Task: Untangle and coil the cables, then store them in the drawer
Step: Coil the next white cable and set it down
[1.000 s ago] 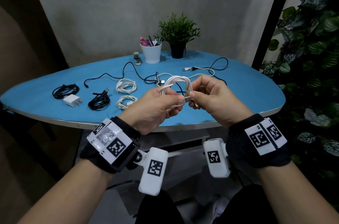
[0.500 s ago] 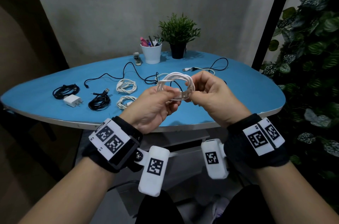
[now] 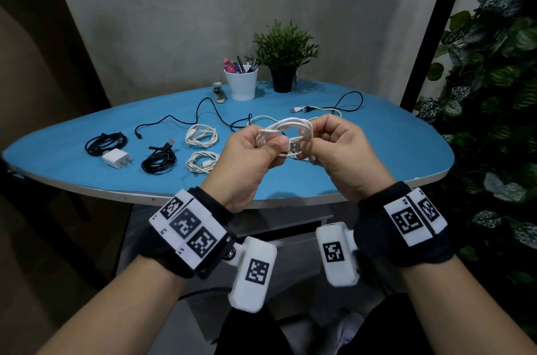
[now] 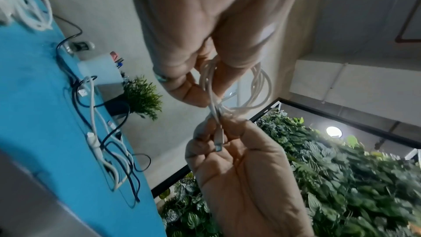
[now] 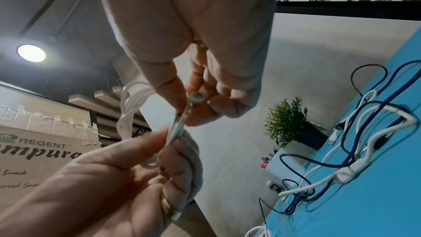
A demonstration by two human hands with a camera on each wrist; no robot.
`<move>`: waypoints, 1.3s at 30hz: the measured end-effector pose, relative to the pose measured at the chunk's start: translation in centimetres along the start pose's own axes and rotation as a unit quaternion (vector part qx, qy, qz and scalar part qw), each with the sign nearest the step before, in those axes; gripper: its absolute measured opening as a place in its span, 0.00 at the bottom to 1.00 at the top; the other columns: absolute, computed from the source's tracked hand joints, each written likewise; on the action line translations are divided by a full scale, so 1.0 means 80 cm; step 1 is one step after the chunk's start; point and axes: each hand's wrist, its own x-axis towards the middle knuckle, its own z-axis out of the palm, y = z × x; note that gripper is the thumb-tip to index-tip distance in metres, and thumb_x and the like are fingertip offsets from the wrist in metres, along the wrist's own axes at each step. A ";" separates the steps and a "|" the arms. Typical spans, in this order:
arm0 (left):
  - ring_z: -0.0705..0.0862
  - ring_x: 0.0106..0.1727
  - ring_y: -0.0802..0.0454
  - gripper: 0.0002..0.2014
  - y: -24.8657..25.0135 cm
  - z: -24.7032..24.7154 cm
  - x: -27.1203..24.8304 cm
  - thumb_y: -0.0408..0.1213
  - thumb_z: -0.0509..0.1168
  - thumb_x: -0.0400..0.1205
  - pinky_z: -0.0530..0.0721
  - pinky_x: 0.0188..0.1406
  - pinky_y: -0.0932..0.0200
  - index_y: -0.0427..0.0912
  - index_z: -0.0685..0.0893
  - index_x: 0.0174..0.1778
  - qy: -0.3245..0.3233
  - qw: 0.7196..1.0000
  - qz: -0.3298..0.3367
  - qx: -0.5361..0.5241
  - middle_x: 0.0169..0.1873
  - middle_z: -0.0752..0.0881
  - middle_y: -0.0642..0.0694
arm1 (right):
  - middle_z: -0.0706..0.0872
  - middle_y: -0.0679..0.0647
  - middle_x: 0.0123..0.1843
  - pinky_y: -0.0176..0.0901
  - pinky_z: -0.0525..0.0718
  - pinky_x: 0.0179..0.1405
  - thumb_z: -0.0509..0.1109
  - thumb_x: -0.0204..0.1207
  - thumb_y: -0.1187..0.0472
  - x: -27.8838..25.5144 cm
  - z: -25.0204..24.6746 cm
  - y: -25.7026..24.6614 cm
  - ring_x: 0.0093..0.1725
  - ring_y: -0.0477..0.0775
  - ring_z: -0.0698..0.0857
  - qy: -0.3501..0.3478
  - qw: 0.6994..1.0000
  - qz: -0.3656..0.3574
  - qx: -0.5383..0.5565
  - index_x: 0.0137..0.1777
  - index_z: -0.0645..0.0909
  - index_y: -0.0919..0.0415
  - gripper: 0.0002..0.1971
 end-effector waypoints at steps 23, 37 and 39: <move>0.80 0.32 0.49 0.12 -0.009 -0.007 0.005 0.18 0.67 0.74 0.75 0.30 0.65 0.39 0.77 0.34 -0.010 0.999 -0.038 0.027 0.30 0.81 0.40 | 0.85 0.62 0.33 0.39 0.76 0.26 0.71 0.71 0.75 0.002 -0.003 -0.004 0.28 0.53 0.82 -0.007 0.999 0.030 -0.024 0.37 0.81 0.65 0.06; 0.82 0.34 0.57 0.06 -0.014 -0.003 0.000 0.32 0.60 0.83 0.83 0.37 0.66 0.43 0.78 0.40 -0.096 0.994 -0.040 -0.033 0.30 0.84 0.50 | 0.84 0.58 0.32 0.33 0.81 0.27 0.68 0.76 0.72 0.007 -0.007 0.001 0.27 0.47 0.81 0.047 0.995 0.037 0.079 0.44 0.82 0.67 0.03; 0.83 0.35 0.57 0.08 -0.013 -0.003 -0.002 0.33 0.59 0.84 0.83 0.39 0.66 0.43 0.77 0.39 -0.119 0.992 -0.048 -0.018 0.29 0.85 0.51 | 0.84 0.58 0.32 0.33 0.81 0.27 0.68 0.76 0.72 0.008 -0.007 0.003 0.28 0.48 0.81 0.047 0.995 0.036 0.083 0.44 0.82 0.68 0.03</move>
